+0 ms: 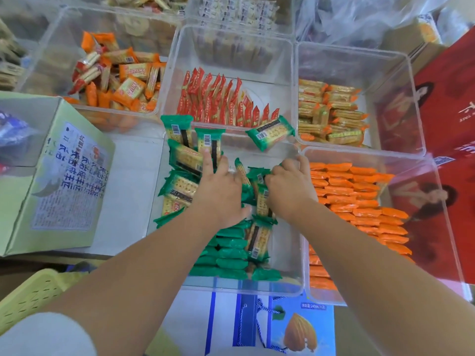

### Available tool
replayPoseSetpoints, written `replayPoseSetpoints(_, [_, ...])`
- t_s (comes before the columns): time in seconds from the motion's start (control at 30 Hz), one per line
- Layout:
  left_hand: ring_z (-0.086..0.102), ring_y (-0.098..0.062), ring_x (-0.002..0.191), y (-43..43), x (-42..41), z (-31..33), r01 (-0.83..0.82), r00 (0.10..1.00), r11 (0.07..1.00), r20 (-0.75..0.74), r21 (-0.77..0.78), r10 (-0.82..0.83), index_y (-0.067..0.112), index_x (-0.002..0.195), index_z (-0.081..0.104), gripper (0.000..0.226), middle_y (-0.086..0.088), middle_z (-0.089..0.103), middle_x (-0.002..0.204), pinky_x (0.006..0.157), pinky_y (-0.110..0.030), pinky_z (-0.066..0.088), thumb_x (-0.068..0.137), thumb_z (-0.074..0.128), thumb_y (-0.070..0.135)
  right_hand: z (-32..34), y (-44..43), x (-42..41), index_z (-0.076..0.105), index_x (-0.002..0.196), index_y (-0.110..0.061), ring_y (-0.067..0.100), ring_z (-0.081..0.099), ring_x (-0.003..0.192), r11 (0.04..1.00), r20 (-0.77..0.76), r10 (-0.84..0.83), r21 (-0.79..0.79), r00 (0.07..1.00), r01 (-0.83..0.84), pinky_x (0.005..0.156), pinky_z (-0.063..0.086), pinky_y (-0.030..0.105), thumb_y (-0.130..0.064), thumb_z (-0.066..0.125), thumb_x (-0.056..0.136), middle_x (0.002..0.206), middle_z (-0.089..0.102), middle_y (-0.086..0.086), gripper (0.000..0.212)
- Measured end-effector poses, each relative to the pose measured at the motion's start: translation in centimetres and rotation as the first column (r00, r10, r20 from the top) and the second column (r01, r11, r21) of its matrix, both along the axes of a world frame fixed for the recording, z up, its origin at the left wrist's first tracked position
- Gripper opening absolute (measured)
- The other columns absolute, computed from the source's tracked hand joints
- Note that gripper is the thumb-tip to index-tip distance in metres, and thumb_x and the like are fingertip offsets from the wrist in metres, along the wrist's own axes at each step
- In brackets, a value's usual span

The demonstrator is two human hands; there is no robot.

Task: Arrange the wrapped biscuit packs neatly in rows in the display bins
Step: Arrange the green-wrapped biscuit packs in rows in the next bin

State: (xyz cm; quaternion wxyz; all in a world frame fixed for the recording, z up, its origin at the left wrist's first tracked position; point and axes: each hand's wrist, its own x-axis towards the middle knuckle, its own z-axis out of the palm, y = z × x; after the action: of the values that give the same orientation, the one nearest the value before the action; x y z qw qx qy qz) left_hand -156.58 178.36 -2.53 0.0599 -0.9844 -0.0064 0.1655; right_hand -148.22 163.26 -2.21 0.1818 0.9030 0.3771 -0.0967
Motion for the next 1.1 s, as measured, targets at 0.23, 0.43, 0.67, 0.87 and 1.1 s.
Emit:
replayPoseSetpoints(0.23, [0.004,-0.035,0.153,0.8,0.2,-1.2,0.083,0.994,0.997,-0.077,-0.003,-0.083,0.017,0.144,0.049,0.1,-0.002,0.059,0.14,0.107,-0.069,-0.025,0.081,0.017,0.088,-0.2,-0.5,0.4,0.054,0.1,-0.031,0.023,0.049,0.119,0.989,-0.074,0.038,0.144,0.997,-0.027,0.116,-0.007,0.058,-0.037,0.065,0.083,0.092,0.068,-0.01,0.022])
replayPoseSetpoints(0.43, [0.003,-0.028,0.154,1.5,0.7,-1.2,0.106,0.989,0.993,-0.093,-0.055,-0.111,0.015,0.143,0.048,0.113,-0.012,0.056,0.142,0.108,-0.063,-0.03,0.072,0.018,0.098,-0.1,-1.1,0.6,0.054,0.102,-0.033,0.02,0.059,0.102,0.941,-0.108,0.014,0.336,0.994,0.023,0.117,-0.005,0.049,-0.046,0.068,0.085,0.082,0.062,-0.009,0.026])
replayPoseSetpoints(0.67, [0.009,-0.029,0.153,1.8,0.9,-0.9,0.175,0.979,0.983,-0.101,-0.052,-0.179,0.021,0.141,0.053,0.11,-0.003,0.063,0.134,0.099,-0.061,-0.039,0.072,0.01,0.097,0.8,-1.3,0.6,0.058,0.107,-0.02,0.024,0.058,0.094,0.667,-0.232,-0.113,0.703,0.966,0.246,0.094,0.037,0.039,-0.026,0.073,0.087,0.093,0.064,0.0,0.027])
replayPoseSetpoints(0.87, [0.008,-0.031,0.153,1.9,-0.1,-0.7,0.213,0.975,0.977,-0.066,0.003,-0.212,0.019,0.142,0.053,0.109,-0.001,0.056,0.142,0.105,-0.068,-0.029,0.076,0.005,0.091,1.1,1.0,-0.4,0.052,0.117,-0.02,0.01,0.061,0.074,0.498,-0.496,-0.087,0.729,0.864,0.469,0.062,0.049,0.033,-0.021,0.064,0.096,0.098,0.067,-0.001,0.023])
replayPoseSetpoints(1.1, [0.021,-0.03,0.15,2.2,-3.1,-0.1,0.2,0.977,0.977,0.065,0.076,-0.205,0.012,0.142,0.054,0.087,-0.003,0.057,0.14,0.111,-0.071,-0.017,0.089,0.023,0.075,-0.1,2.3,-0.2,0.055,0.111,-0.024,0.008,0.063,0.072,0.567,-0.597,-0.098,0.624,0.796,0.538,0.066,0.054,0.033,-0.02,0.067,0.095,0.096,0.069,-0.006,0.02])
